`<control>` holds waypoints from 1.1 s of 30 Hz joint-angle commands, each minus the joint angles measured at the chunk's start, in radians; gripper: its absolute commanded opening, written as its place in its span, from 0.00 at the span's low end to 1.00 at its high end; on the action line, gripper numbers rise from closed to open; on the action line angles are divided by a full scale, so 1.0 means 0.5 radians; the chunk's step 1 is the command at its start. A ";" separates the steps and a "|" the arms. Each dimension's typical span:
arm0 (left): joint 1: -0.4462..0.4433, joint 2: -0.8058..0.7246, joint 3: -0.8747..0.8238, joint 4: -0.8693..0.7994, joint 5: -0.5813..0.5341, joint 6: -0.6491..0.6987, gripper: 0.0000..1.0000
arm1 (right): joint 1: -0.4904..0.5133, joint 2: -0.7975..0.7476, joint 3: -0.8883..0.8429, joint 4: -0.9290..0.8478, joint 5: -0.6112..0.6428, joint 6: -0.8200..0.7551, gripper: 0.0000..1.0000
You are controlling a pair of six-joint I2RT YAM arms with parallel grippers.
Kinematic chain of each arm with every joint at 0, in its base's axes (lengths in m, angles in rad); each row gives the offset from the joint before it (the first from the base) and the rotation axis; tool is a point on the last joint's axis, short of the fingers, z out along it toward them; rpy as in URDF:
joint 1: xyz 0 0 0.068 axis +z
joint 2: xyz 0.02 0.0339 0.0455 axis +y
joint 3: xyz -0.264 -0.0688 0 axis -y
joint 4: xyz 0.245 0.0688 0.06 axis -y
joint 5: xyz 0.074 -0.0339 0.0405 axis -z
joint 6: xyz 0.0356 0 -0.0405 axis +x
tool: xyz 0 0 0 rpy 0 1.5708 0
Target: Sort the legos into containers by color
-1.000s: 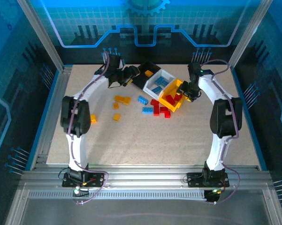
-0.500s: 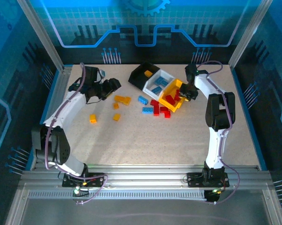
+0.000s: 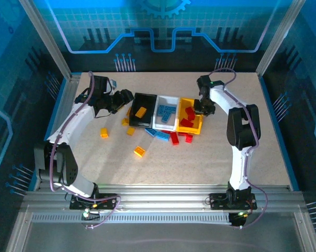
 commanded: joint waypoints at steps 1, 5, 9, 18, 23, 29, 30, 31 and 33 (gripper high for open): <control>0.021 0.021 0.014 -0.086 0.058 0.060 0.70 | 0.012 0.048 0.142 -0.131 0.003 0.123 0.15; 0.028 0.020 0.015 -0.124 0.049 0.073 0.70 | -0.005 0.167 0.355 -0.162 0.067 0.212 0.15; 0.037 0.006 0.019 -0.174 0.023 0.099 0.70 | -0.044 0.348 0.635 -0.235 0.072 0.154 0.15; 0.040 0.017 -0.021 -0.179 -0.011 0.086 0.71 | -0.147 0.484 0.875 -0.295 0.085 -0.035 0.42; 0.039 0.016 -0.056 -0.139 -0.020 0.058 0.71 | -0.113 0.169 0.629 -0.209 0.086 -0.192 0.60; 0.033 -0.069 -0.160 -0.101 -0.025 0.042 0.71 | 0.119 -0.390 0.046 -0.247 0.083 -0.163 0.66; 0.030 -0.092 -0.193 -0.093 -0.024 0.033 0.72 | 0.169 -0.468 -0.073 -0.258 0.069 -0.123 0.66; 0.022 -0.116 -0.228 -0.088 -0.026 0.027 0.72 | 0.216 -0.538 -0.192 -0.258 0.040 -0.087 0.67; 0.004 -0.165 -0.299 -0.079 -0.027 0.020 0.73 | 0.309 -0.648 -0.392 -0.233 0.009 -0.017 0.67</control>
